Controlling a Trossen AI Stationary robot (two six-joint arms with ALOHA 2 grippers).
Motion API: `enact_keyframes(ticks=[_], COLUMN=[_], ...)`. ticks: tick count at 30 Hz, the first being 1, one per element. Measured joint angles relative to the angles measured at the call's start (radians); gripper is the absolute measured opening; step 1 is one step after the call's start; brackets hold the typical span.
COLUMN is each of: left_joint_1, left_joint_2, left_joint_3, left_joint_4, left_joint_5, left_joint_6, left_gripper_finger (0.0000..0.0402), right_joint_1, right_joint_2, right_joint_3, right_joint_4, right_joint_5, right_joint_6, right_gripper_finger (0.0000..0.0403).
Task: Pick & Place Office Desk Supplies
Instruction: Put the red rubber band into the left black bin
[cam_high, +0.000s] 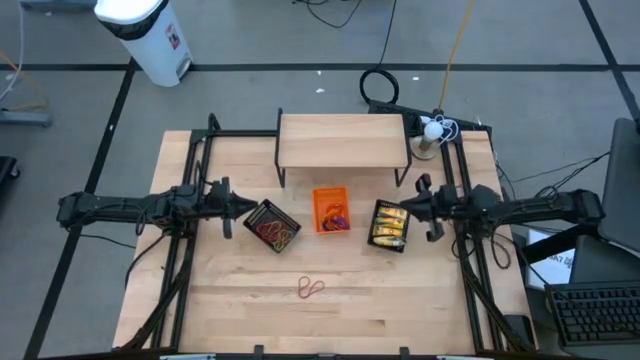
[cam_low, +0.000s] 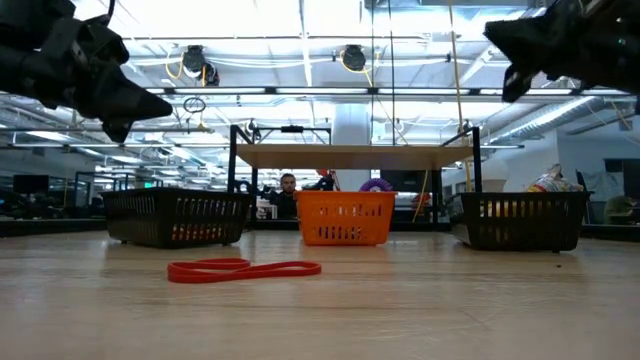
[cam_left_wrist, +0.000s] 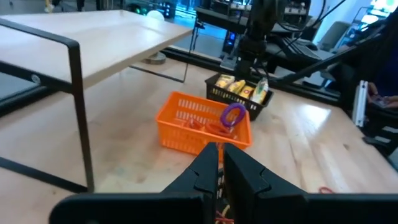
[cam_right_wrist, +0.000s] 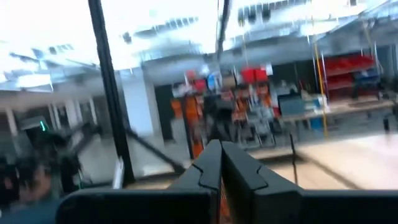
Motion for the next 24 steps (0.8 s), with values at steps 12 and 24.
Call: enact_keyframes(ticks=[12,24], left_joint_1=[-0.161,-0.377], left_joint_2=[0.315,0.966], left_joint_3=[0.323,0.700], left_joint_4=[-0.174,-0.241], left_joint_5=[-0.110,-0.136], left_joint_6=[-0.076,-0.233], left_gripper_finger=[0.0003,0.0030], right_joint_1=[0.005,0.005], right_joint_2=[0.020,0.020], right_joint_3=[-0.006,-0.008], right_joint_4=[-0.008,-0.004], right_joint_5=[0.051,0.051], right_joint_6=[-0.076,-0.111], right_gripper_finger=[0.0001,0.0004])
